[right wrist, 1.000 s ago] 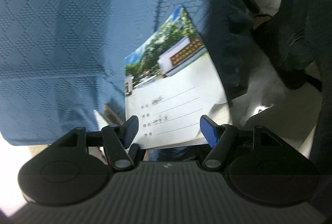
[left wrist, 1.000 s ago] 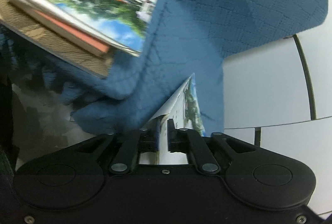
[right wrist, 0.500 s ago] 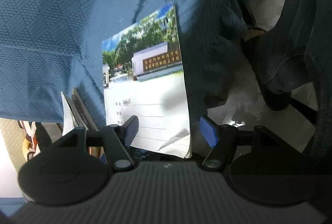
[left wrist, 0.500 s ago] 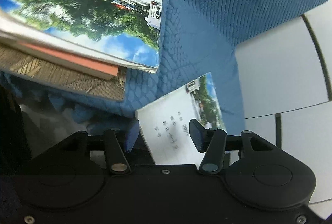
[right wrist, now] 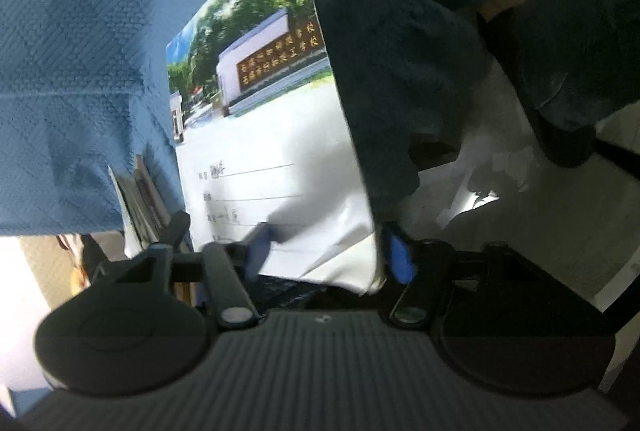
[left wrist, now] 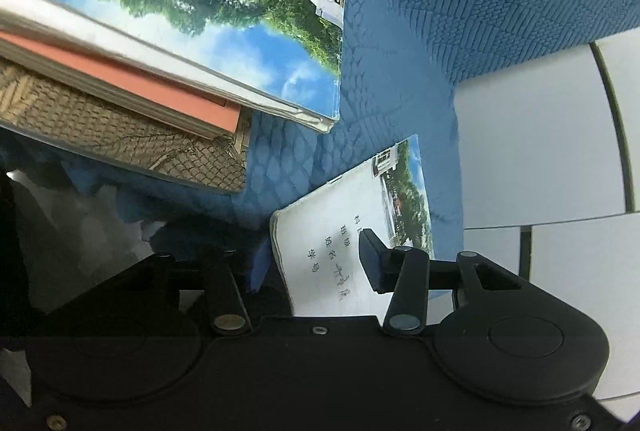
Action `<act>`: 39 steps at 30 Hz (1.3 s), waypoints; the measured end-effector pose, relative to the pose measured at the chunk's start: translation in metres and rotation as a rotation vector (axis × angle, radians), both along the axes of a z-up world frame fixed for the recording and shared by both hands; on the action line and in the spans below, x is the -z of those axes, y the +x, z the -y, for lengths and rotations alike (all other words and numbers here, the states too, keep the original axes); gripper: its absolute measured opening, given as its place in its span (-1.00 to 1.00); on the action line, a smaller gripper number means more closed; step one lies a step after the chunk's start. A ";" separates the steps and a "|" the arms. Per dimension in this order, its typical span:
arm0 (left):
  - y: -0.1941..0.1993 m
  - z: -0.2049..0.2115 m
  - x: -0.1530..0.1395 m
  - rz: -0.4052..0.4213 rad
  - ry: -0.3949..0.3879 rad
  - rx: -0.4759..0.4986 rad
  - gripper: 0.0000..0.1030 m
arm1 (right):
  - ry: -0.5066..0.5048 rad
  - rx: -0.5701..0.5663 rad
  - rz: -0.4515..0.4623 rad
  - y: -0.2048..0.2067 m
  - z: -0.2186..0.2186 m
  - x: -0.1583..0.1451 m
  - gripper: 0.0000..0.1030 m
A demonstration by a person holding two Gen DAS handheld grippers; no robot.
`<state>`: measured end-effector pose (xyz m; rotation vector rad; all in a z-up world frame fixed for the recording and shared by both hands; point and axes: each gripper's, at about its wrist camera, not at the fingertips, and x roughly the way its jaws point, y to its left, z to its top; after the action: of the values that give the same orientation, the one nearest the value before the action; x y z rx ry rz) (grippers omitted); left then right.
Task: Organize objects
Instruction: 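Carry the postcard over to the book stack with both grippers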
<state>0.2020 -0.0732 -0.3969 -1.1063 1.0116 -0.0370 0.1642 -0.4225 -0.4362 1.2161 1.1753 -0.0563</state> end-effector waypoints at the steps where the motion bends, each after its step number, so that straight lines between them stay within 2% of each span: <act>1: 0.000 -0.001 0.002 0.001 -0.014 -0.007 -0.13 | -0.007 0.002 -0.001 -0.001 0.000 0.000 -0.18; 2: 0.000 -0.001 0.005 0.000 -0.024 -0.013 -0.13 | -0.021 0.001 -0.003 -0.002 0.000 -0.001 -0.48; 5: -0.001 -0.002 0.009 -0.005 -0.035 -0.018 -0.13 | -0.039 -0.005 -0.011 -0.005 0.002 -0.007 -0.76; 7: -0.002 -0.003 0.009 -0.001 -0.046 -0.017 -0.13 | -0.055 -0.003 0.018 -0.007 0.005 -0.016 -0.84; 12: -0.010 -0.006 0.009 0.024 -0.073 -0.028 -0.15 | -0.104 0.000 0.114 -0.006 0.012 -0.045 -0.90; 15: -0.012 -0.009 0.011 0.025 -0.098 -0.036 -0.31 | -0.125 -0.010 0.142 -0.007 0.015 -0.052 -0.91; 17: -0.013 -0.007 0.009 0.036 -0.097 -0.018 -0.56 | -0.127 -0.013 0.144 -0.007 0.018 -0.052 -0.91; 20: -0.015 -0.001 0.002 0.044 -0.050 0.009 -0.86 | -0.101 -0.013 0.147 -0.006 0.022 -0.051 -0.91; 27: -0.019 0.001 -0.021 0.088 -0.053 0.011 -0.96 | -0.126 -0.048 0.197 -0.003 0.029 -0.067 -0.91; 30: -0.022 0.000 -0.034 0.085 -0.063 0.005 -0.98 | -0.143 -0.066 0.231 -0.001 0.031 -0.082 -0.91; 33: -0.022 0.002 -0.047 0.071 -0.036 0.013 -0.98 | -0.120 -0.087 0.262 0.003 0.034 -0.094 -0.90; 35: -0.023 0.003 -0.053 0.074 -0.053 0.005 -0.98 | -0.130 -0.096 0.281 0.007 0.034 -0.103 -0.90; 39: -0.024 0.005 -0.071 0.094 -0.030 0.005 -0.98 | -0.139 -0.118 0.317 0.015 0.031 -0.120 -0.90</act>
<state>0.1781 -0.0782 -0.3255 -1.1193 0.9324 -0.1082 0.1792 -0.4535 -0.3158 0.9895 0.9464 0.1371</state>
